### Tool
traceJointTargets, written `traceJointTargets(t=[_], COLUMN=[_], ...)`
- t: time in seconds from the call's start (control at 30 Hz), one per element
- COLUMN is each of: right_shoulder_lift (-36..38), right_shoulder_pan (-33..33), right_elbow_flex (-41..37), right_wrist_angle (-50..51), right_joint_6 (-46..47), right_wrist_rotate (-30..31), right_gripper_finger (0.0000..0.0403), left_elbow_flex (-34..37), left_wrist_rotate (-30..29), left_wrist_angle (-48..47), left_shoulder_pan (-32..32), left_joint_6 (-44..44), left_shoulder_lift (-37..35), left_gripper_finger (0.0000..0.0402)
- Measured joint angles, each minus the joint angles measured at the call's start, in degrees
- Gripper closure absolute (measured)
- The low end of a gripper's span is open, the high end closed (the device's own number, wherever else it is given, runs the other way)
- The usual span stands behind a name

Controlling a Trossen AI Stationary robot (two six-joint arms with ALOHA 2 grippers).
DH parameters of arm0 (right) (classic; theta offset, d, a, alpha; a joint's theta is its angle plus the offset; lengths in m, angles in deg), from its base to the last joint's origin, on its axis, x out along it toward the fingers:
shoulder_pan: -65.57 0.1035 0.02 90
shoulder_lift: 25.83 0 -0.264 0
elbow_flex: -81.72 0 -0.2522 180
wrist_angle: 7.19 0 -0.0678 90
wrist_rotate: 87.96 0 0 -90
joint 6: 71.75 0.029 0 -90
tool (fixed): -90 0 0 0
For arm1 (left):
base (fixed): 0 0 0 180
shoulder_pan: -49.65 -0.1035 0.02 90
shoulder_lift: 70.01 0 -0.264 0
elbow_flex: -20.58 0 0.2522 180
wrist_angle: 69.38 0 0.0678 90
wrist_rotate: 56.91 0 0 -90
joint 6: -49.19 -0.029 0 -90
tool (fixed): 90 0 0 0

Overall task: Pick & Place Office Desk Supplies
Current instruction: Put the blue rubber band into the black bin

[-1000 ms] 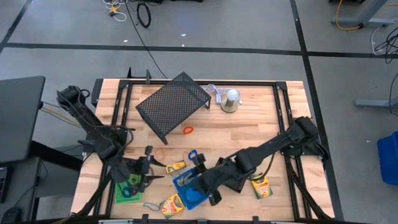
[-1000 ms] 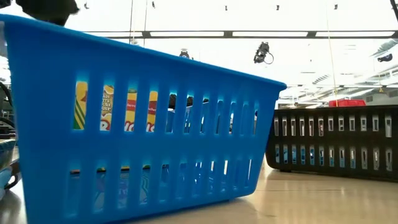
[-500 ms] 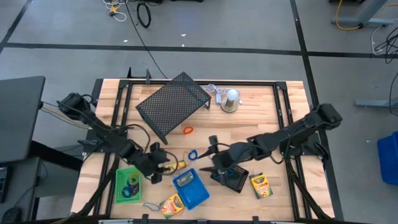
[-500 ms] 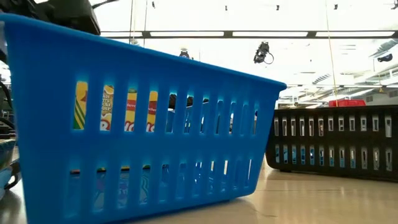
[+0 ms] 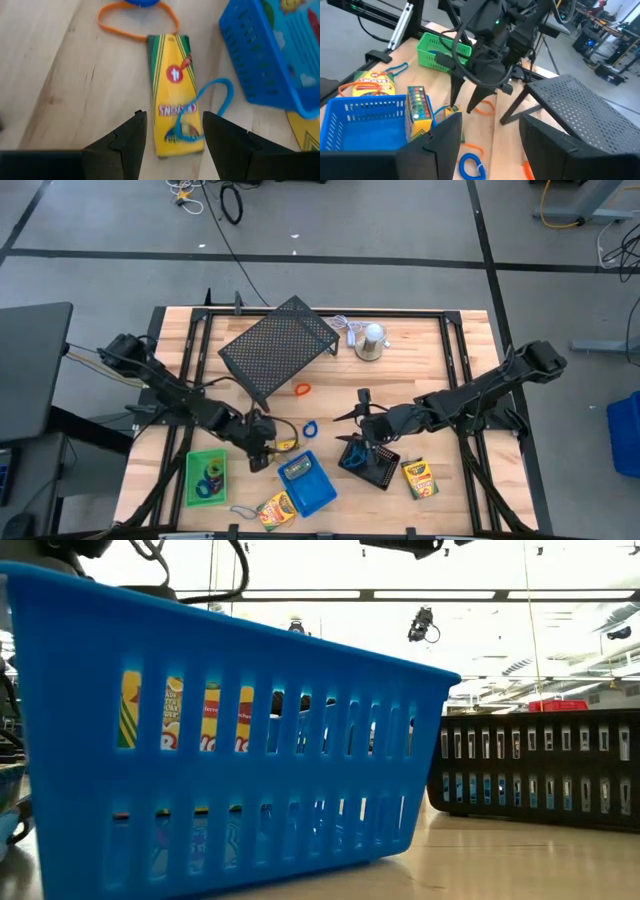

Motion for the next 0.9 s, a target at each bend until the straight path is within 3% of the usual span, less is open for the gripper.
traceJointTargets(t=[0.37,0.5,0.73,0.9], right_shoulder_lift=[0.0,0.0,0.0,0.0], right_shoulder_pan=[0.4,0.4,0.4,0.4], right_elbow_flex=[0.0,0.0,0.0,0.0], right_wrist_angle=[-0.5,-0.8,-1.0,-1.3], right_joint_6=[-1.4,-1.6,-1.8,-1.9], right_wrist_rotate=[0.0,0.0,0.0,-0.1], right_gripper_finger=[0.0197,0.0197,0.0197,0.0197], left_elbow_flex=[-2.4,-2.5,-2.4,-2.4], left_wrist_rotate=[1.5,0.9,1.1,0.2], left_wrist_angle=[-0.8,-1.0,-0.5,-0.3], left_shoulder_pan=[-0.3,-0.3,-0.2,0.4], left_joint_6=[-0.2,0.0,-0.4,-1.3], left_shoulder_lift=[6.0,6.0,5.8,5.8], left_gripper_finger=[0.0209,0.0253,0.0379,0.0396])
